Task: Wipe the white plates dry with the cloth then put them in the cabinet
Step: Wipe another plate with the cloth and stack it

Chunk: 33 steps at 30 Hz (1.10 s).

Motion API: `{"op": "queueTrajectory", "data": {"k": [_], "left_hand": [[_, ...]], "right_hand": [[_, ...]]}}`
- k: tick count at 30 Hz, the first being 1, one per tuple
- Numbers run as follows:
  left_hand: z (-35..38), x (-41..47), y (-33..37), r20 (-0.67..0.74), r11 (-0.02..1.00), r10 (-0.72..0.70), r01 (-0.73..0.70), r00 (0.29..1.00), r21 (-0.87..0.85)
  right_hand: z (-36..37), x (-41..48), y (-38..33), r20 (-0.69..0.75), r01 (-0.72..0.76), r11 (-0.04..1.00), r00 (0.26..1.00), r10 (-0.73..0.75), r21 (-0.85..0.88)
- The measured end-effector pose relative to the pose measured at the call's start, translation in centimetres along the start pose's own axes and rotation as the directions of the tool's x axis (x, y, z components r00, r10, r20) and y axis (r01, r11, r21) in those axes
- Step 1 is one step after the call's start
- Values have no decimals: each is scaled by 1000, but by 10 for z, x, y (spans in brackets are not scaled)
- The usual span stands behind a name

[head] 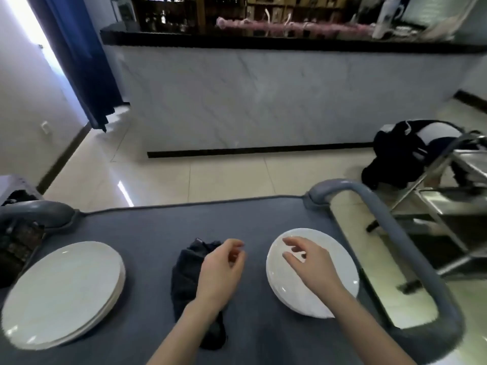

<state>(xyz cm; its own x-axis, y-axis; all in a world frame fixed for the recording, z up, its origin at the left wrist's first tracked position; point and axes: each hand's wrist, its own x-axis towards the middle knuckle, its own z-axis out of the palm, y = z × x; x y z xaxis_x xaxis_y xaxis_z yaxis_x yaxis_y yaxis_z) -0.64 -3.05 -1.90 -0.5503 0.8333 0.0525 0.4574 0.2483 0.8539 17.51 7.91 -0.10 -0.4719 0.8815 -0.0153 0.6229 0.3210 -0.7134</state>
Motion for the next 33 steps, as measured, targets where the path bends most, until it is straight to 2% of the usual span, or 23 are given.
{"op": "queueTrajectory", "data": {"k": [4,9,15,24,33], "left_hand": [[50,2,12,142,997,-9,-1,990,72],[82,1,16,179,988,-90,66,980,137],[96,-7,15,201,978,-171,142,964,151],[98,-10,9,156,961,-265,246,952,127],[81,-14,-2,140,928,-339,354,931,-112]], "right_hand": [[-34,-8,48,-29,-62,986,998,59,-152],[-50,-16,88,-38,-203,931,979,201,-302],[-49,-25,113,-3,-244,943,968,250,-226],[-48,-23,118,-47,-219,964,976,214,-152],[-36,-27,103,-13,-201,971,980,201,-127]]}}
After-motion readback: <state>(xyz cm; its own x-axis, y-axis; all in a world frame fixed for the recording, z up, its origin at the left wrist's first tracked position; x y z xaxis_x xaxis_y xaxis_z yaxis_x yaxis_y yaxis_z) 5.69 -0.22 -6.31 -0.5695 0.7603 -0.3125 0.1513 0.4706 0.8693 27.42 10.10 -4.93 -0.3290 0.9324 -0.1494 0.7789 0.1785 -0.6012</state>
